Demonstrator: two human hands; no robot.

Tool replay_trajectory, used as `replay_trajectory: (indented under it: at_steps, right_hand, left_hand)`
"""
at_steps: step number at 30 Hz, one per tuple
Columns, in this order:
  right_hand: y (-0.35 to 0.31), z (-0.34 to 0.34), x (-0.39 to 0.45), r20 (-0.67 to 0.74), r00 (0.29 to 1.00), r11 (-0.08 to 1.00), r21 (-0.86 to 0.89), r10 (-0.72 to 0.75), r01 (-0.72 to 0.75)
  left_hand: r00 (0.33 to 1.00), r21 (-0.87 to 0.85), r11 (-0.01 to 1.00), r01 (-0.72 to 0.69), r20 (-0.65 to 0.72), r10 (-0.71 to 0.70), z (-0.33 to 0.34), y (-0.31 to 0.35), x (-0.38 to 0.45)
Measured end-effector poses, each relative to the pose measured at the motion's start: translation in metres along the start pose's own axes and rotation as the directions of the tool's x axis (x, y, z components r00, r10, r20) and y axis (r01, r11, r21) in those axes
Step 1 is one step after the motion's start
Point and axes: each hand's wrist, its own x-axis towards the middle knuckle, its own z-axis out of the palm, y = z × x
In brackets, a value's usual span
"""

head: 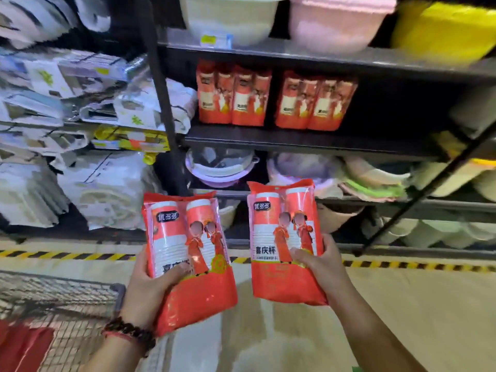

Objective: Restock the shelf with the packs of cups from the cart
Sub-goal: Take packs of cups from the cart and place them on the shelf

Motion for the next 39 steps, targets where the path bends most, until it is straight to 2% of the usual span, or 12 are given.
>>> replay_trajectory:
  at_steps: [7, 14, 21, 30, 39]
  right_hand:
    - [0.013, -0.184, 0.012, -0.218, 0.976, 1.0, 0.009, 0.011, -0.01]
    - [0.012, -0.291, 0.025, -0.321, 0.947, 1.0, 0.001, 0.005, -0.005]
    - [0.0, -0.328, 0.076, -0.379, 0.926, 1.0, -0.007, -0.002, -0.001]
    - [-0.035, -0.359, 0.208, -0.488, 0.87, 0.997, -0.061, -0.069, 0.045]
    - [-0.068, -0.385, 0.314, -0.502, 0.861, 0.996, -0.014, -0.086, 0.091]
  left_hand:
    - [0.986, 0.0, 1.0, 0.022, 0.167, -0.022, 0.199, -0.015, -0.007]
    - [0.946, 0.023, 0.999, -0.024, 0.324, 0.015, 0.328, -0.008, -0.01]
    - [0.926, 0.039, 0.998, -0.04, 0.378, 0.022, 0.401, 0.003, 0.033]
    - [0.893, -0.019, 1.0, -0.011, 0.449, 0.019, 0.503, 0.008, 0.156]
    - [0.859, -0.088, 0.995, 0.046, 0.512, 0.006, 0.586, 0.03, 0.25]
